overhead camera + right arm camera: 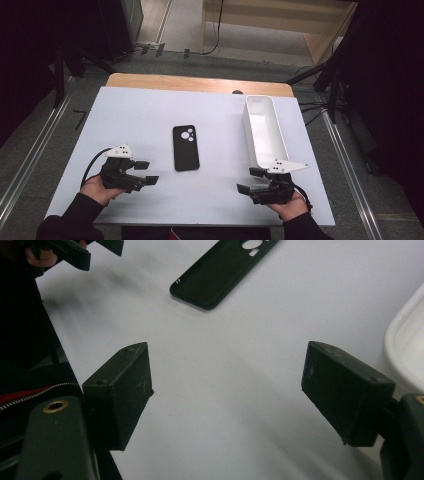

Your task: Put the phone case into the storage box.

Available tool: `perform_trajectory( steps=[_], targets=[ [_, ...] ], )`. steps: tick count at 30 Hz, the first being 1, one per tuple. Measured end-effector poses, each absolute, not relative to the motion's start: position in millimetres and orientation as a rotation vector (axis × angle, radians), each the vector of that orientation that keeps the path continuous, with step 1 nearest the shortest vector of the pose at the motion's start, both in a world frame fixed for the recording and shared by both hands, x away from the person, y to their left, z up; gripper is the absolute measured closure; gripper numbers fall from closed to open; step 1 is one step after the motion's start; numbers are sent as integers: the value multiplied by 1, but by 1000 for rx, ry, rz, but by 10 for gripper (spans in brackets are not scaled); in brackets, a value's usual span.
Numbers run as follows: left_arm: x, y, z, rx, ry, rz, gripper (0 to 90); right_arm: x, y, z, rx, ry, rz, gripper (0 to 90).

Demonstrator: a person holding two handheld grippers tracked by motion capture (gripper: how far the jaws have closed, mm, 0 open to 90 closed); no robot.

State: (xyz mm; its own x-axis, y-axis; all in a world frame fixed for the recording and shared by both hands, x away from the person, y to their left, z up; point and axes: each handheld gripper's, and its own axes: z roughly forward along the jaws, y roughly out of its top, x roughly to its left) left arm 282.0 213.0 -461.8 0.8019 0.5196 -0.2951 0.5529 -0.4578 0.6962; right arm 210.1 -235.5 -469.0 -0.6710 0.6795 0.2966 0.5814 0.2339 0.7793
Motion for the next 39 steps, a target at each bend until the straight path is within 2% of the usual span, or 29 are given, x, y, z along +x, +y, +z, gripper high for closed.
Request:
perform_trajectory(
  steps=[5,22,39],
  targets=[
    [281,217,-460,2095,810,-45,283,204,-239,-465,1217,2351,1482,188],
    [285,210,-456,2078,798,-87,282,209,-236,-469,1230,2390,1446,188],
    [311,182,-450,2111,804,-48,287,210,-234,-470,1218,2412,1436,187]
  ],
)
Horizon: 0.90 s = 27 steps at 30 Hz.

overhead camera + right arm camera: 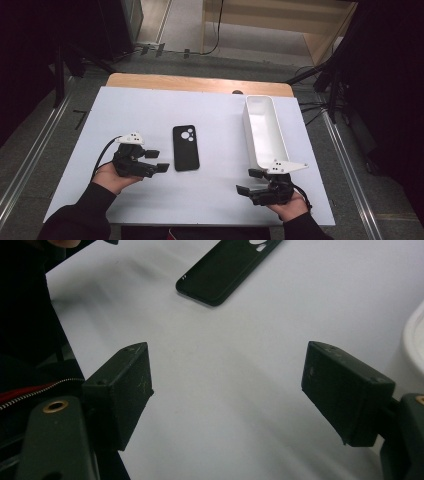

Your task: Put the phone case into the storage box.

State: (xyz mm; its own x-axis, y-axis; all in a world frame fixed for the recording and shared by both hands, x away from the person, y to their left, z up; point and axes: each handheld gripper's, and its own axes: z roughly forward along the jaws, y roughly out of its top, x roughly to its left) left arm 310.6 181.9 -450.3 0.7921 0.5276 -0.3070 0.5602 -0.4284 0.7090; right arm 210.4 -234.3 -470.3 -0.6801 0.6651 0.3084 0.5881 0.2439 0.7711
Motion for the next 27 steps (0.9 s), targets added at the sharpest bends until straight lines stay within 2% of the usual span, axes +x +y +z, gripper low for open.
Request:
perform_trajectory(
  steps=[27],
  targets=[
    [331,153,-448,2122,776,-30,288,210,-234,-471,1224,2417,1432,188]
  ],
)
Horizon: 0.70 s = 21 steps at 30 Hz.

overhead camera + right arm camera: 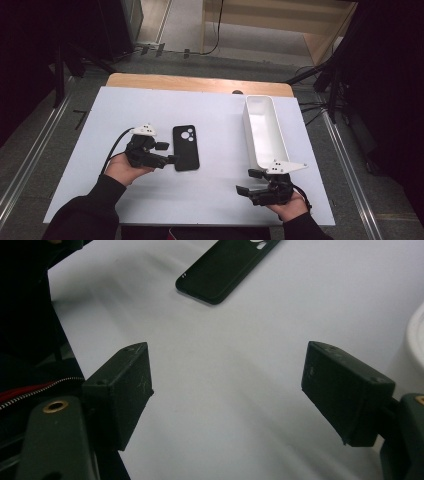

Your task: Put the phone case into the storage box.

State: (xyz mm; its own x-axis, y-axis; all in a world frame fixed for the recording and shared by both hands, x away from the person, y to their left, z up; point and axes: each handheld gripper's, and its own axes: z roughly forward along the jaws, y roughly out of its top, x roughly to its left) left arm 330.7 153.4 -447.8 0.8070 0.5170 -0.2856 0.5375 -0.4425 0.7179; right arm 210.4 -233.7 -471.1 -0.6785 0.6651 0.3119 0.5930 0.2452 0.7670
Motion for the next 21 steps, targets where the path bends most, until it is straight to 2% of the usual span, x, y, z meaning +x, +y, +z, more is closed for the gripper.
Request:
perform_trajectory(
  steps=[4,8,10,11,13,14,15,17,18,19,21],
  targets=[
    [333,147,-449,2120,771,-26,289,210,-234,-471,1223,2416,1434,188],
    [336,141,-452,2121,774,-21,327,210,-233,-471,1224,2420,1434,188],
    [336,139,-453,2128,776,-6,395,210,-233,-471,1221,2419,1435,188],
    [336,137,-454,2129,781,-10,482,210,-233,-471,1221,2421,1437,188],
    [335,135,-456,2128,789,-7,514,210,-233,-471,1223,2420,1436,188],
    [334,134,-457,2138,783,8,574,210,-234,-471,1221,2419,1436,188],
    [331,132,-459,2159,760,39,708,210,-233,-471,1222,2420,1436,188],
    [330,131,-462,2163,751,41,844,210,-234,-471,1219,2418,1436,188],
    [330,130,-464,2169,748,38,844,210,-234,-471,1219,2418,1436,188],
    [329,130,-466,2170,753,18,892,210,-234,-471,1222,2417,1437,188],
    [328,128,-471,2185,749,11,894,210,-234,-472,1219,2412,1436,188]
  ],
)
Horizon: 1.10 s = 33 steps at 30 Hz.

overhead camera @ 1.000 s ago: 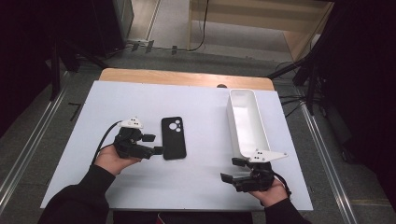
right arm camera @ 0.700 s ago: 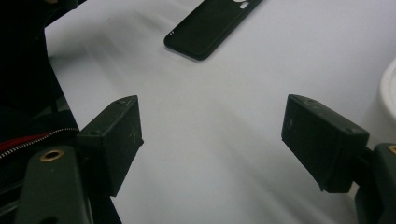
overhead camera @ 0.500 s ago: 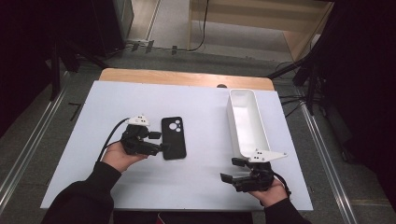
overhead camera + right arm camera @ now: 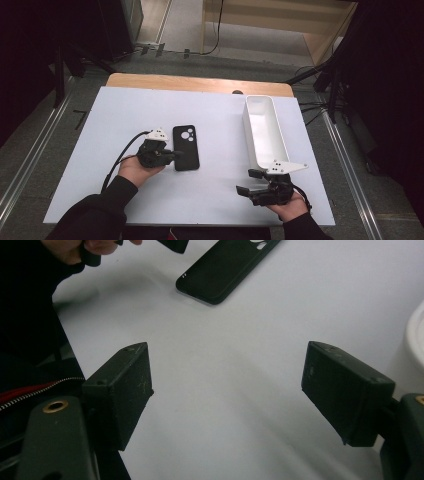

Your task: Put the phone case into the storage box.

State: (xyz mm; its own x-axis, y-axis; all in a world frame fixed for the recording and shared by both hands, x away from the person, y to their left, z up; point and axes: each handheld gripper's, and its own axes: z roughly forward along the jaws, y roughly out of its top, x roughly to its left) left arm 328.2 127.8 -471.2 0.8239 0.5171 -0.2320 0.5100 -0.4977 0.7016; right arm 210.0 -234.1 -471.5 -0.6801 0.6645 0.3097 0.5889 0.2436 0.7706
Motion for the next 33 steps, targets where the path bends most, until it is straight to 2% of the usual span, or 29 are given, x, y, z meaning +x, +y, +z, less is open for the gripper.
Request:
perform_trajectory(
  steps=[15,33],
  targets=[
    [330,125,-492,2259,769,5,893,210,-234,-472,1219,2419,1433,188],
    [327,134,-496,2292,811,-6,892,213,-232,-472,1212,2430,1437,188]
  ],
)
